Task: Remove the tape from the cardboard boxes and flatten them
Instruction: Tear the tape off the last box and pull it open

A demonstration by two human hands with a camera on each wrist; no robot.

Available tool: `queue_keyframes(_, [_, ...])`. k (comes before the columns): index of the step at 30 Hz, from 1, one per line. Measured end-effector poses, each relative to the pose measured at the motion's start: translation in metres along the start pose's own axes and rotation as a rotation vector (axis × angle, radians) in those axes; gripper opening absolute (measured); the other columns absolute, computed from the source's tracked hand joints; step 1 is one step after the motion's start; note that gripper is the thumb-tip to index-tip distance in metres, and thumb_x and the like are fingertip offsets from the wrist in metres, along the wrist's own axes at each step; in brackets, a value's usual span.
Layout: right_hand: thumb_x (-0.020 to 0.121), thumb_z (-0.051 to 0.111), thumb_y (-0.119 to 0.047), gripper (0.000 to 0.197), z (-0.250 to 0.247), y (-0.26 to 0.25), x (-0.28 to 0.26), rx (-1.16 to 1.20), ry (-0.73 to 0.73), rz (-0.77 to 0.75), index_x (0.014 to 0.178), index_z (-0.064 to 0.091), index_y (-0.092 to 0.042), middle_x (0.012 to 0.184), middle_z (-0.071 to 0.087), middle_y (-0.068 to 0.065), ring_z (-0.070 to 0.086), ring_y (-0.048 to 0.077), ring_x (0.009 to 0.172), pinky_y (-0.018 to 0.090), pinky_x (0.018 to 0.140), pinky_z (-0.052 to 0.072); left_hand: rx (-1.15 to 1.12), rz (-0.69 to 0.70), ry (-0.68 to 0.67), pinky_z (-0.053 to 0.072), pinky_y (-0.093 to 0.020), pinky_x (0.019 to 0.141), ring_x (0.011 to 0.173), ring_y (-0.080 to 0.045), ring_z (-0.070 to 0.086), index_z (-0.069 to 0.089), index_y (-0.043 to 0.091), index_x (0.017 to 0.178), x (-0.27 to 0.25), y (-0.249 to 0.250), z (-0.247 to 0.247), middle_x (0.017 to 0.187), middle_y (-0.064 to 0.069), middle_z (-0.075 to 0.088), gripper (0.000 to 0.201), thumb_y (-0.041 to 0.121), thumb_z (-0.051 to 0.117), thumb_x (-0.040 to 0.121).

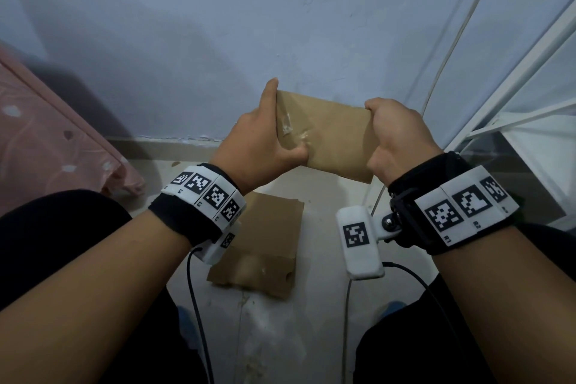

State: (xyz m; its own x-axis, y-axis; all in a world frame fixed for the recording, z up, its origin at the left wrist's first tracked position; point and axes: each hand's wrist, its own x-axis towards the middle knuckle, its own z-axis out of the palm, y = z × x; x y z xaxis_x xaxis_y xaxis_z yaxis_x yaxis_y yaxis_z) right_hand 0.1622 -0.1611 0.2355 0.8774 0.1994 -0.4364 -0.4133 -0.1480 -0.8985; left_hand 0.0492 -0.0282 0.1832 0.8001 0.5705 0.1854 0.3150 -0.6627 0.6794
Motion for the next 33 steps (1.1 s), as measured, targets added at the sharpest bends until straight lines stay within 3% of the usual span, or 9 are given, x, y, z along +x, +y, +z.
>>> queue_keyframes(6, [0.096, 0.056, -0.018, 0.006, 0.000, -0.001, 0.005, 0.021, -0.011, 0.001, 0.093, 0.059, -0.014, 0.103, 0.058, 0.002, 0.060, 0.025, 0.103, 0.046, 0.104, 0.049, 0.082, 0.066, 0.000, 0.043, -0.029, 0.069, 0.081, -0.019, 0.059, 0.008, 0.013, 0.160, 0.000, -0.004, -0.005, 0.086, 0.001, 0.062, 0.091, 0.029, 0.060, 0.087])
queue_keyframes(8, [0.094, 0.057, -0.018, 0.006, -0.001, -0.001, 0.007, 0.034, -0.020, 0.000, 0.095, 0.061, -0.013, 0.112, 0.063, 0.005, 0.062, 0.028, 0.113, 0.050, 0.104, 0.049, 0.047, 0.057, -0.010, 0.046, -0.029, 0.074, 0.087, -0.017, 0.060, 0.007, 0.017, 0.160, -0.002, -0.005, -0.005, 0.092, 0.003, 0.063, 0.096, 0.040, 0.066, 0.087])
queue_keyframes(10, [0.095, 0.057, -0.019, 0.007, -0.001, 0.000, 0.007, 0.042, -0.029, 0.001, 0.095, 0.060, -0.012, 0.118, 0.064, 0.007, 0.062, 0.028, 0.112, 0.051, 0.104, 0.050, 0.001, 0.038, -0.004, 0.046, -0.027, 0.083, 0.098, -0.015, 0.057, 0.008, 0.021, 0.159, -0.004, -0.005, -0.004, 0.107, 0.004, 0.063, 0.108, 0.056, 0.074, 0.080])
queue_keyframes(13, [0.095, 0.056, -0.017, 0.007, -0.001, 0.001, 0.006, 0.031, -0.027, -0.007, 0.089, 0.057, -0.013, 0.104, 0.058, 0.004, 0.058, 0.024, 0.097, 0.050, 0.103, 0.050, -0.082, 0.005, -0.006, 0.041, -0.025, 0.086, 0.105, -0.015, 0.054, 0.015, 0.025, 0.158, -0.004, -0.003, -0.002, 0.118, 0.002, 0.058, 0.106, 0.055, 0.078, 0.078])
queue_keyframes(19, [0.093, 0.058, -0.017, 0.015, -0.002, 0.001, 0.009, 0.033, -0.020, -0.025, 0.104, 0.063, -0.009, 0.113, 0.064, 0.006, 0.063, 0.029, 0.113, 0.052, 0.103, 0.050, -0.103, -0.008, -0.023, 0.038, -0.023, 0.087, 0.110, -0.018, 0.053, 0.014, 0.026, 0.160, 0.000, -0.005, -0.002, 0.112, 0.007, 0.053, 0.093, 0.043, 0.072, 0.089])
queue_keyframes(24, [0.093, 0.057, -0.016, 0.005, -0.003, -0.001, 0.009, 0.033, -0.016, -0.018, 0.090, 0.059, -0.012, 0.100, 0.057, 0.004, 0.061, 0.026, 0.098, 0.044, 0.098, 0.051, -0.094, 0.015, 0.012, 0.041, -0.023, 0.064, 0.077, -0.015, 0.058, 0.005, 0.025, 0.161, -0.004, -0.005, 0.003, 0.080, 0.008, 0.054, 0.083, 0.042, 0.057, 0.098])
queue_keyframes(28, [0.092, 0.057, -0.016, 0.005, -0.001, -0.001, 0.008, 0.057, -0.047, -0.018, 0.089, 0.057, -0.012, 0.098, 0.060, 0.007, 0.060, 0.026, 0.088, 0.048, 0.092, 0.053, -0.135, 0.008, 0.080, 0.042, -0.017, 0.073, 0.085, -0.008, 0.055, 0.014, 0.027, 0.159, -0.003, -0.004, 0.006, 0.097, 0.012, 0.058, 0.102, 0.053, 0.075, 0.082])
queue_keyframes(31, [0.092, 0.057, -0.016, 0.006, -0.002, -0.002, 0.008, 0.049, -0.045, -0.019, 0.087, 0.057, -0.012, 0.097, 0.058, 0.006, 0.065, 0.029, 0.099, 0.051, 0.100, 0.052, -0.137, 0.024, 0.104, 0.040, -0.009, 0.067, 0.080, 0.001, 0.055, 0.018, 0.026, 0.159, -0.004, -0.006, 0.009, 0.086, 0.015, 0.056, 0.092, 0.047, 0.071, 0.088])
queue_keyframes(33, [0.093, 0.057, -0.017, 0.008, -0.003, -0.003, 0.009, 0.036, -0.036, -0.021, 0.086, 0.058, -0.013, 0.097, 0.058, 0.004, 0.064, 0.029, 0.103, 0.053, 0.101, 0.051, -0.109, 0.035, 0.113, 0.039, -0.018, 0.063, 0.073, 0.000, 0.052, 0.014, 0.023, 0.160, -0.003, -0.007, 0.009, 0.078, 0.014, 0.053, 0.087, 0.043, 0.066, 0.093])
